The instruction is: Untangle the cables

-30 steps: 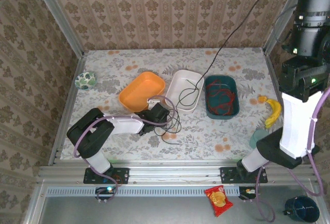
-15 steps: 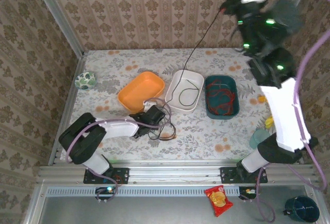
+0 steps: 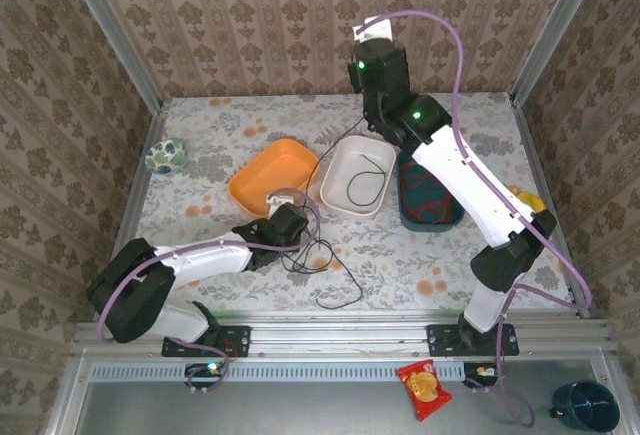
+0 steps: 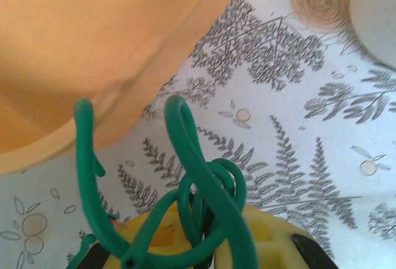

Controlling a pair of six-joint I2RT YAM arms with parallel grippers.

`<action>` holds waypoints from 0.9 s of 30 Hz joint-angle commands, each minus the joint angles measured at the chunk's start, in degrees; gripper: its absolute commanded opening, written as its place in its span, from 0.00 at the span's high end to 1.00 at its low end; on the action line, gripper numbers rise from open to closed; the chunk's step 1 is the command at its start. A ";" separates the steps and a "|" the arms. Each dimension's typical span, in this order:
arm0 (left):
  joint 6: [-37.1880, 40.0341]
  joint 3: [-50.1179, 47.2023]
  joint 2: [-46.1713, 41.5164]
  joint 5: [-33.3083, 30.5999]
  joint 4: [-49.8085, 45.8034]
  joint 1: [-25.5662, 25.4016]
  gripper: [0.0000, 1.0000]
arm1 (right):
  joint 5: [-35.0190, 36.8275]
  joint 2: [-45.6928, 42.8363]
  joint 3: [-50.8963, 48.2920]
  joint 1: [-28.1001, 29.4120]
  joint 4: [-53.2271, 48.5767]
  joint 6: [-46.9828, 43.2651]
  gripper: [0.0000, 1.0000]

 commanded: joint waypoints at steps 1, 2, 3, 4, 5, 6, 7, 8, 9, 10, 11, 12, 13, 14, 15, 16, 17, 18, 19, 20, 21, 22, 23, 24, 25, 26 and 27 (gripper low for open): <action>-0.86 -1.35 -1.86 0.57 -0.83 0.68 1.00 | 8.08 -2.05 -6.72 -0.13 0.79 1.62 1.00; -0.86 -1.75 -2.18 0.65 -0.69 0.88 1.00 | 8.37 -2.54 -9.40 -0.20 1.38 1.92 1.00; -1.07 -1.99 -2.45 0.73 -0.73 1.06 1.00 | 8.10 -3.04 -11.83 -0.26 1.60 2.31 1.00; -1.04 -2.26 -2.76 0.83 -0.69 1.27 1.00 | 7.69 -3.51 -13.86 -0.34 1.34 2.93 1.00; -1.05 -2.43 -2.99 0.91 -0.64 1.38 1.00 | 6.76 -3.92 -15.50 -0.47 0.77 3.62 1.00; -0.83 -2.69 -3.32 1.16 -0.34 1.49 1.00 | 4.90 -4.39 -16.96 -0.72 -0.45 4.68 1.00; -0.45 -2.91 -3.65 1.44 0.02 1.49 1.00 | 1.98 -4.76 -18.41 -1.14 -2.09 6.37 1.00; -0.10 -3.08 -3.95 1.75 0.39 1.51 1.00 | -0.90 -4.86 -19.32 -1.77 -4.07 8.31 1.00; 0.31 -3.34 -4.43 2.22 0.98 1.51 1.00 | -4.18 -4.69 -19.99 -2.71 -6.29 11.04 1.00; 0.63 -3.66 -4.96 2.64 1.68 1.53 1.00 | -7.33 -4.44 -20.80 -3.78 -9.32 13.69 1.00; 0.89 -3.92 -5.53 3.04 2.24 1.53 1.00 | -10.32 -4.34 -22.02 -4.64 -10.04 15.31 1.00; 1.10 -4.27 -6.20 3.34 2.98 1.49 1.00 | -13.27 -4.41 -24.03 -5.44 -9.56 16.72 1.00; 1.31 -4.47 -6.80 3.60 3.46 1.51 1.00 | -15.98 -4.42 -26.13 -6.06 -8.56 18.01 1.00; 1.54 -4.57 -7.26 3.64 3.76 1.56 1.00 | -18.29 -4.28 -27.67 -6.50 -7.60 18.94 1.00; 1.89 -4.59 -7.77 3.74 3.94 1.50 1.00 | -21.16 -3.89 -29.20 -6.94 -6.99 19.58 1.00; 2.19 -4.51 -8.06 3.69 3.91 1.52 1.00 | -24.04 -3.17 -30.17 -7.20 -5.21 19.81 1.00; 2.42 -4.27 -8.19 3.74 3.74 1.57 1.00 | -26.01 -2.47 -30.82 -7.24 -4.50 19.83 1.00; 2.71 -4.01 -8.20 3.80 3.41 1.57 1.00 | -28.52 -1.64 -31.61 -7.25 -3.28 19.10 1.00; 2.96 -3.73 -8.17 3.82 3.07 1.58 1.00 | -30.94 -0.84 -32.09 -7.25 -2.50 18.85 1.00; 3.09 -3.47 -7.95 3.87 2.76 1.55 1.00 | -32.45 0.15 -32.34 -7.25 -1.98 18.72 1.00; 3.25 -3.21 -7.79 4.03 2.49 1.54 1.00 | -34.22 1.21 -32.54 -7.25 -1.48 18.34 1.00; 3.36 -3.04 -7.69 4.14 2.39 1.54 1.00 | -35.30 2.15 -32.61 -7.24 -1.20 18.13 1.00; 3.28 -2.93 -7.66 4.21 2.38 1.50 1.00 | -35.98 3.02 -32.38 -7.25 -1.58 18.48 0.97; 3.21 -2.92 -7.68 4.31 2.39 1.51 1.00 | -36.90 3.79 -31.93 -7.24 -1.93 18.58 0.89; 3.17 -2.92 -7.69 4.30 2.43 1.42 1.00 | -37.12 4.10 -31.56 -7.25 -2.34 18.96 0.79; 3.18 -2.84 -7.76 4.27 2.39 1.40 1.00 | -37.13 4.05 -31.30 -7.25 -2.64 19.94 0.71; 3.18 -2.84 -7.83 4.27 2.45 1.34 1.00 | -37.25 3.47 -31.34 -7.25 -2.65 20.75 0.64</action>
